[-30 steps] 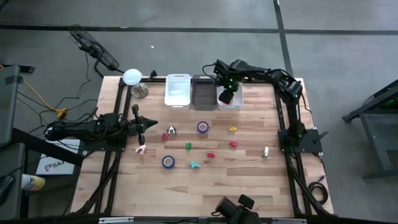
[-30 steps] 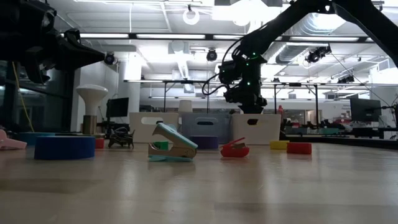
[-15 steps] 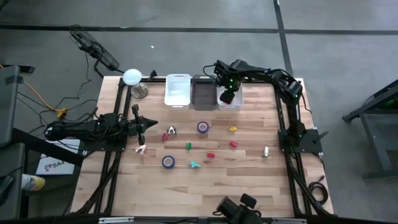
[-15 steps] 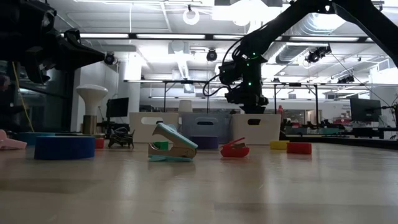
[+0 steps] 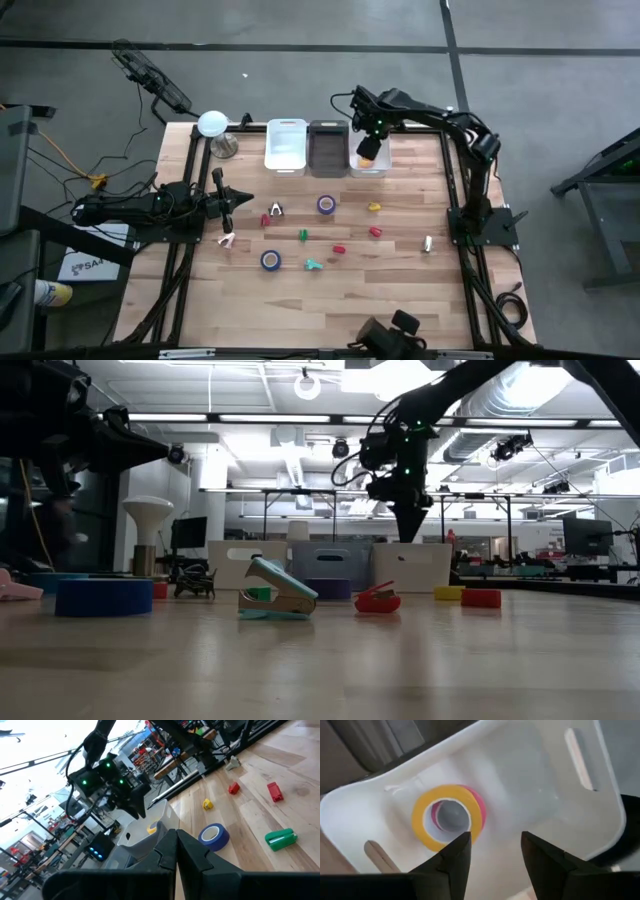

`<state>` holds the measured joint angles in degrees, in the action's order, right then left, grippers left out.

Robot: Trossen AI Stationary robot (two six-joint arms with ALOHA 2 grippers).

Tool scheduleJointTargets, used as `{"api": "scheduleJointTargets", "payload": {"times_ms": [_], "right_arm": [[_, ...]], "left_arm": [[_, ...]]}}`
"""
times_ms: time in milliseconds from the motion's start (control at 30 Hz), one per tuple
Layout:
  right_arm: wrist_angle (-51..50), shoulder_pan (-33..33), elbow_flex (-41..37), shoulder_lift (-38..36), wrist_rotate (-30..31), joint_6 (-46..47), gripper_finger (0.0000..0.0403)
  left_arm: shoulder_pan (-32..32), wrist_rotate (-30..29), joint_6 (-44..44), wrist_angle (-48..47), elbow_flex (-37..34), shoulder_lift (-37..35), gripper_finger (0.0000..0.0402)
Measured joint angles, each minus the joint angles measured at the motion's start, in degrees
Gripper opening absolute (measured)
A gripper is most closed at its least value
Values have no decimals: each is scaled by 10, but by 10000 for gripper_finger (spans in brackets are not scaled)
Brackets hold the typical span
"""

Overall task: Pick and place Stapler, Stapler remover, tape
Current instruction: Put the dark blue tape into the right white bin

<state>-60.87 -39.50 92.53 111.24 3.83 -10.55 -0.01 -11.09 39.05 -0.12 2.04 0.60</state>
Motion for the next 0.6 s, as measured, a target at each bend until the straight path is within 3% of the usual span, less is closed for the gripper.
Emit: {"api": "scheduleJointTargets", "payload": {"times_ms": [333, 600], "right_arm": [[-24, 15, 0, -66, -1, -5, 166], [-33, 74, 0, -85, -51, -16, 166]], "left_arm": [[0, 0, 3, 0, 0, 0, 3], [0, -1, 3, 0, 0, 0, 3]]}}
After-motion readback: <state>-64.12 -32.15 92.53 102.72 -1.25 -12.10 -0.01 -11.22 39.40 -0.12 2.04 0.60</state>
